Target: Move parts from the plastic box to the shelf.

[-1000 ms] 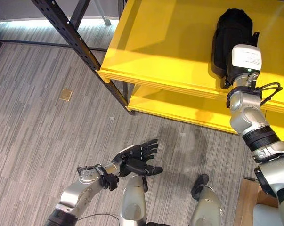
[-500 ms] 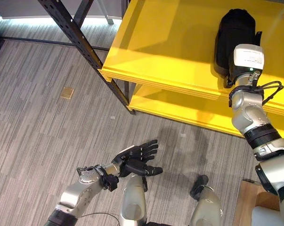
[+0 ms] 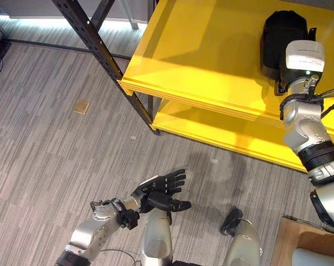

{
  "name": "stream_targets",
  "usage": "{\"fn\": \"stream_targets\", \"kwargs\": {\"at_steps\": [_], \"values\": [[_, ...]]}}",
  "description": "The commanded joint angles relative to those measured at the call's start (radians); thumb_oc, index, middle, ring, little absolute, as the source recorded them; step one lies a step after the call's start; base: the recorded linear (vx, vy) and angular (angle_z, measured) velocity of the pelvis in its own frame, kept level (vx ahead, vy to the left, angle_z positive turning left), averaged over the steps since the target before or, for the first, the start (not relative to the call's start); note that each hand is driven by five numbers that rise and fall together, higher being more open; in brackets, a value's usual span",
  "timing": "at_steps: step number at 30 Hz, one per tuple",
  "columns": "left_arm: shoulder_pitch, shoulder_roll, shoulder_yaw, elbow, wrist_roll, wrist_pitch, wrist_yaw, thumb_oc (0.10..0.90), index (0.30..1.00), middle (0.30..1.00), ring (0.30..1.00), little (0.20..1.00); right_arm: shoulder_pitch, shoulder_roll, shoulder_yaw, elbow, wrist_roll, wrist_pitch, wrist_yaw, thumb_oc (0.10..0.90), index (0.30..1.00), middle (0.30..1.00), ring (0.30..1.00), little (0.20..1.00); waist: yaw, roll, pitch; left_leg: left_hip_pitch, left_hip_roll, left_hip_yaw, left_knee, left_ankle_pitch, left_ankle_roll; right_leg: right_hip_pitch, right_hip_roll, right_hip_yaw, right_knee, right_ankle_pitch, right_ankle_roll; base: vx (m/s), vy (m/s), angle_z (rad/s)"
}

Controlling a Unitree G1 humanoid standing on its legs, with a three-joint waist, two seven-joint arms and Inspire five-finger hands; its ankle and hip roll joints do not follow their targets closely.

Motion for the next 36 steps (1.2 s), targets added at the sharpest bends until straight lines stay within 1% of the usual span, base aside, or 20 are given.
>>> {"fn": "stream_targets", "kwargs": {"at_steps": [1, 5, 8, 11, 13, 15, 17, 18, 21, 22, 23, 24, 25, 28, 29, 30, 31, 32, 33, 36], "values": [[0.027, -0.001, -0.003, -0.100, -0.063, -0.038, -0.038, 0.900, 1.000, 1.000, 1.000, 1.000, -0.237, -0.111, 0.059, 0.014, -0.065, -0.014, -0.099, 0.400, 0.300, 0.300, 0.300, 0.300, 0.016, -0.006, -0.049, 0.044, 0.020, 0.022, 0.057, -0.144, 0.014, 0.014, 0.075, 0.018, 0.085, -0.149, -0.040, 0.13, -0.062, 0.01], [0.044, 0.002, 0.005, -0.097, -0.063, -0.026, -0.044, 0.900, 1.000, 1.000, 1.000, 1.000, -0.236, -0.116, 0.054, 0.046, -0.054, -0.016, -0.093, 0.400, 0.300, 0.300, 0.300, 0.300, 0.019, -0.008, -0.065, 0.058, 0.030, 0.021, 0.055, -0.141, 0.010, 0.029, 0.081, 0.008, 0.096, -0.165, -0.053, 0.09, -0.044, 0.04], [0.049, 0.004, 0.004, -0.081, -0.042, -0.037, -0.077, 0.900, 1.000, 1.000, 1.000, 1.000, -0.241, -0.120, 0.059, 0.072, -0.049, -0.042, -0.091, 0.400, 0.300, 0.300, 0.300, 0.300, 0.020, -0.010, -0.069, 0.061, 0.031, 0.017, 0.059, -0.139, 0.011, 0.023, 0.087, 0.009, 0.121, -0.176, -0.058, 0.04, -0.028, 0.04], [0.045, 0.001, -0.005, -0.082, -0.047, -0.032, -0.120, 0.900, 1.000, 1.000, 1.000, 1.000, -0.244, -0.113, 0.069, 0.066, -0.047, -0.034, -0.083, 0.400, 0.300, 0.300, 0.300, 0.300, 0.016, -0.008, -0.068, 0.063, 0.025, 0.020, 0.062, -0.143, 0.015, 0.020, 0.089, 0.011, 0.132, -0.183, -0.061, 0.01, 0.012, 0.07], [0.041, 0.003, -0.007, -0.090, -0.047, -0.027, -0.130, 0.900, 1.000, 1.000, 1.000, 1.000, -0.244, -0.110, 0.066, 0.058, -0.049, -0.027, -0.072, 0.400, 0.300, 0.300, 0.300, 0.300, 0.015, -0.007, -0.067, 0.061, 0.024, 0.021, 0.064, -0.144, 0.016, 0.017, 0.088, 0.012, 0.138, -0.185, -0.061, 0.00, 0.000, 0.00], [0.037, 0.003, -0.017, -0.096, -0.054, -0.013, -0.115, 0.900, 1.000, 1.000, 1.000, 1.000, -0.242, -0.106, 0.065, 0.069, -0.060, -0.041, -0.062, 0.400, 0.300, 0.300, 0.300, 0.300, 0.013, -0.003, -0.066, 0.060, 0.021, 0.019, 0.065, -0.145, 0.017, 0.017, 0.087, 0.014, 0.143, -0.189, -0.062, 0.00, 0.000, 0.00], [0.035, 0.003, -0.020, -0.098, -0.061, -0.004, -0.110, 0.900, 1.000, 1.000, 1.000, 1.000, -0.239, -0.105, 0.073, 0.079, -0.058, -0.035, -0.057, 0.400, 0.300, 0.300, 0.300, 0.300, 0.014, 0.000, -0.063, 0.060, 0.019, 0.019, 0.065, -0.143, 0.017, 0.018, 0.085, 0.013, 0.142, -0.188, -0.061, 0.00, 0.000, 0.00], [0.033, 0.004, -0.021, -0.100, -0.062, -0.003, -0.105, 0.900, 1.000, 1.000, 1.000, 1.000, -0.243, -0.104, 0.081, 0.098, -0.031, -0.030, -0.057, 0.400, 0.300, 0.300, 0.300, 0.300, 0.016, 0.004, -0.060, 0.056, 0.016, 0.018, 0.066, -0.142, 0.017, 0.014, 0.081, 0.013, 0.146, -0.187, -0.060, 0.00, 0.000, 0.00], [0.029, 0.006, -0.019, -0.103, -0.075, -0.003, -0.090, 0.900, 1.000, 1.000, 1.000, 1.000, -0.246, -0.098, 0.089, 0.121, -0.010, -0.039, -0.051, 0.400, 0.300, 0.300, 0.300, 0.300, 0.020, 0.008, -0.053, 0.049, 0.015, 0.016, 0.068, -0.142, 0.017, 0.006, 0.076, 0.011, 0.154, -0.189, -0.060, -0.02, 0.002, 0.05], [0.026, 0.007, -0.014, -0.100, -0.076, -0.010, -0.089, 0.900, 1.000, 1.000, 1.000, 1.000, -0.252, -0.093, 0.096, 0.143, -0.003, -0.072, -0.040, 0.400, 0.300, 0.300, 0.300, 0.300, 0.023, 0.011, -0.047, 0.042, 0.015, 0.014, 0.069, -0.140, 0.018, -0.004, 0.073, 0.010, 0.161, -0.189, -0.059, -0.04, -0.009, 0.05], [0.020, 0.004, -0.015, -0.094, -0.077, -0.014, -0.092, 0.900, 1.000, 1.000, 1.000, 1.000, -0.256, -0.089, 0.105, 0.148, 0.003, -0.075, -0.039, 0.400, 0.300, 0.300, 0.300, 0.300, 0.024, 0.013, -0.043, 0.038, 0.015, 0.014, 0.070, -0.139, 0.018, -0.009, 0.071, 0.010, 0.165, -0.188, -0.059, -0.05, -0.012, 0.05], [0.019, 0.003, -0.015, -0.093, -0.077, -0.015, -0.093, 0.900, 1.000, 1.000, 1.000, 1.000, -0.258, -0.088, 0.108, 0.149, 0.006, -0.074, -0.042, 0.565, 0.531, 0.531, 0.531, 0.531, 0.024, 0.013, -0.041, 0.036, 0.016, 0.014, 0.070, -0.138, 0.018, -0.011, 0.071, 0.010, 0.166, -0.188, -0.059, -0.06, -0.011, 0.04], [0.016, 0.005, -0.014, -0.096, -0.080, -0.017, -0.092, 0.900, 1.000, 1.000, 1.000, 1.000, -0.270, -0.087, 0.124, 0.155, 0.022, -0.082, -0.028, 0.900, 1.000, 1.000, 1.000, 1.000, 0.027, 0.016, -0.034, 0.030, 0.015, 0.013, 0.072, -0.137, 0.018, -0.015, 0.068, 0.007, 0.167, -0.188, -0.059, -0.05, -0.002, 0.02], [0.017, 0.003, -0.014, -0.095, -0.081, -0.019, -0.092, 0.900, 1.000, 1.000, 1.000, 1.000, -0.287, -0.082, 0.145, 0.171, 0.021, -0.112, -0.024, 0.900, 1.000, 1.000, 1.000, 1.000, 0.031, 0.020, -0.029, 0.024, 0.016, 0.014, 0.071, -0.134, 0.017, -0.024, 0.063, 0.006, 0.174, -0.188, -0.059, -0.03, 0.002, 0.02], [0.017, 0.003, -0.013, -0.094, -0.079, -0.021, -0.097, 0.900, 1.000, 1.000, 1.000, 1.000, -0.294, -0.082, 0.156, 0.179, -0.002, -0.128, -0.026, 0.900, 1.000, 1.000, 1.000, 1.000, 0.033, 0.021, -0.026, 0.021, 0.016, 0.014, 0.071, -0.132, 0.017, -0.028, 0.062, 0.004, 0.177, -0.189, -0.059, 0.02, 0.001, 0.04], [0.018, 0.003, -0.015, -0.090, -0.080, -0.024, -0.102, 0.900, 1.000, 1.000, 1.000, 1.000, -0.301, -0.086, 0.170, 0.191, 0.007, -0.142, -0.029, 0.900, 1.000, 1.000, 1.000, 1.000, 0.033, 0.018, -0.023, 0.027, 0.010, 0.008, 0.078, -0.150, 0.008, -0.023, 0.054, 0.013, 0.187, -0.207, -0.047, -0.03, 0.003, 0.05], [0.017, 0.003, -0.014, -0.090, -0.079, -0.026, -0.103, 0.900, 1.000, 1.000, 1.000, 1.000, -0.303, -0.086, 0.172, 0.193, 0.008, -0.141, -0.028, 0.900, 1.000, 1.000, 1.000, 1.000, 0.034, 0.023, -0.023, 0.019, 0.015, 0.014, 0.071, -0.131, 0.016, -0.031, 0.057, 0.003, 0.182, -0.190, -0.058, 0.02, -0.001, 0.04], [0.019, 0.005, -0.013, -0.091, -0.081, -0.029, -0.111, 0.900, 1.000, 1.000, 1.000, 1.000, -0.303, -0.089, 0.179, 0.201, 0.020, -0.139, -0.036, 0.900, 1.000, 1.000, 1.000, 1.000, 0.035, 0.020, -0.020, 0.024, 0.009, 0.008, 0.079, -0.150, 0.008, -0.026, 0.050, 0.012, 0.190, -0.208, -0.046, -0.03, 0.002, 0.04], [0.020, 0.007, -0.012, -0.094, -0.086, -0.030, -0.108, 0.900, 1.000, 1.000, 1.000, 1.000, -0.304, -0.089, 0.179, 0.207, 0.011, -0.153, -0.040, 0.900, 1.000, 1.000, 1.000, 1.000, 0.035, 0.021, -0.019, 0.023, 0.009, 0.007, 0.079, -0.149, 0.008, -0.027, 0.049, 0.011, 0.191, -0.208, -0.046, 0.03, -0.002, 0.05], [0.020, 0.010, -0.010, -0.088, -0.090, -0.034, -0.116, 0.900, 1.000, 1.000, 1.000, 1.000, -0.310, -0.087, 0.189, 0.218, 0.004, -0.159, -0.035, 0.900, 1.000, 1.000, 1.000, 1.000, 0.037, 0.021, -0.017, 0.021, 0.007, 0.008, 0.079, -0.150, 0.009, -0.030, 0.044, 0.010, 0.195, -0.209, -0.044, -0.01, 0.001, 0.02]]}}
